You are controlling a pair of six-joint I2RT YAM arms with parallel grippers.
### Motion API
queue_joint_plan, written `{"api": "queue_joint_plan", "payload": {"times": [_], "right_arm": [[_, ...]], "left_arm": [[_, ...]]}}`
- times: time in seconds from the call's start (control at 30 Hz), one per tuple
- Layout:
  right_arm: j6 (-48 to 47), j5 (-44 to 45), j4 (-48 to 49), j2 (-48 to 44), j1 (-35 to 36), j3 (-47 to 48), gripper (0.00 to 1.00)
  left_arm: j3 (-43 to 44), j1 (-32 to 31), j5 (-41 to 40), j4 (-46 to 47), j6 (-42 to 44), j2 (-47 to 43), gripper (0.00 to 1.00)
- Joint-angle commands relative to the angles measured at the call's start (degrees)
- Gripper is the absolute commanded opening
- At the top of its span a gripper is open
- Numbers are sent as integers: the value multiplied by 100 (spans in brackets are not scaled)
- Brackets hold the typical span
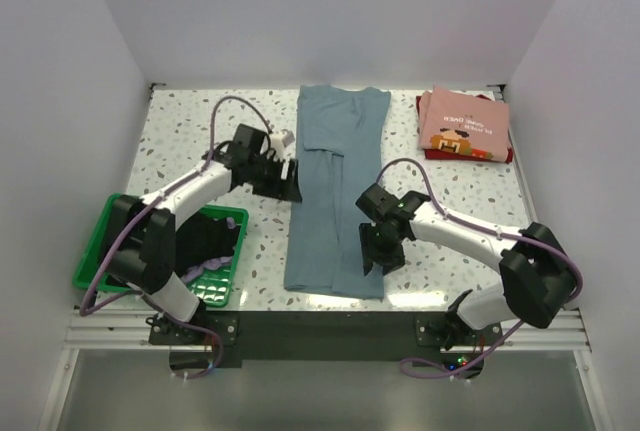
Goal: Fold and stack the t-shirts
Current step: Fold the tshirt
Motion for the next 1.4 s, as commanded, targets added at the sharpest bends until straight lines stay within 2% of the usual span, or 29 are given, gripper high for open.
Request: {"api": "queue_joint_plan", "payload": {"times": [0.0,0.23,0.47,0.83,0.97,1.1,1.3,1.37], "right_arm": [[300,108,50,-256,167,-163,50],[494,-103,375,-397,360,-717,47],[652,-103,612,-257,492,-1007,45],[643,-199,1008,-134,501,-1315,32],[582,-331,1043,-90,510,-1315,23],[450,-384,964,-90,501,-1236,23],[143,-428,833,-19,501,-1113,23],[64,-419,806,-28,501,-1104,23]], "left_arm": [[-566,-192,134,-664,185,-443,76],[-1147,-342,301,-1051,229,-646,76],[-1551,-491,653,-1007,115,-541,76],[-1727,-632,767,-1060,45,-436,76],[-1798,-746,653,-1095,-69,-286,76],[-1833,-974,627,-1077,-236,-111,77],[-1912,-1501,320,-1077,-710,-163,70],[-1973,-1607,188,-1112,-973,-259,65]]}}
